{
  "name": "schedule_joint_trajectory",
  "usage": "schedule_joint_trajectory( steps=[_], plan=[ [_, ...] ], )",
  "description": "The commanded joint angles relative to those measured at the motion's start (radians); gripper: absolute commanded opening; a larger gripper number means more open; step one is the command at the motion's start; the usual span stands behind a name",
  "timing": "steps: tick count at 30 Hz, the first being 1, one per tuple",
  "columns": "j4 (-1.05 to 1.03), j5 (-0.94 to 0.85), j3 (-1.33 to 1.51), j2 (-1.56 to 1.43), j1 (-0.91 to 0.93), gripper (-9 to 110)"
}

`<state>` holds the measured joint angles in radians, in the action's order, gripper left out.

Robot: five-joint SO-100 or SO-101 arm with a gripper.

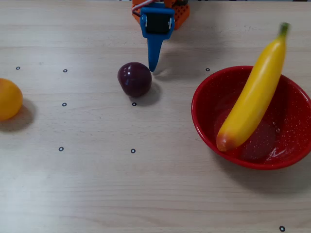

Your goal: Put banana in the red bowl.

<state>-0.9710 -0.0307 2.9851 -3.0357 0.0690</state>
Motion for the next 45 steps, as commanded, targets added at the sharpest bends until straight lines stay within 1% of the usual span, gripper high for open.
schedule_joint_trajectory(
  steps=[1, 18, 41, 45],
  plan=[
    [0.012, -0.006, -0.028, -0.021, 0.009, 0],
    [-0.037, 0.026, 0.015, -0.101, -0.041, 0],
    [-0.318, 0.029, 0.080, -0.296, -0.150, 0],
    [-0.318, 0.023, 0.078, -0.296, -0.150, 0]
  ],
)
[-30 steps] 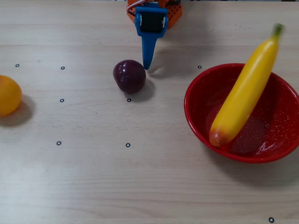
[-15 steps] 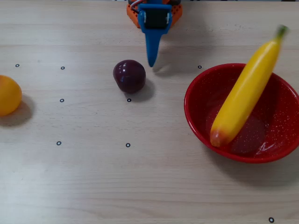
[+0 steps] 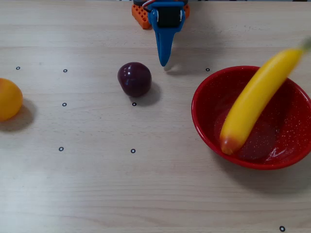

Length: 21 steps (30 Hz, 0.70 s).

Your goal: Put banana in the red bowl.

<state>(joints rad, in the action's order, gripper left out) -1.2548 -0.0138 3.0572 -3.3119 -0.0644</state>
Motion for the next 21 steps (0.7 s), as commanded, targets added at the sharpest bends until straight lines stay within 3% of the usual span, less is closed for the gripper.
schedule_joint_trajectory(
  steps=[1, 21],
  plan=[
    [-0.034, 0.006, 0.006, -0.020, -0.017, 0],
    [-0.075, -0.018, 0.000, -0.020, -0.037, 0]
  ],
)
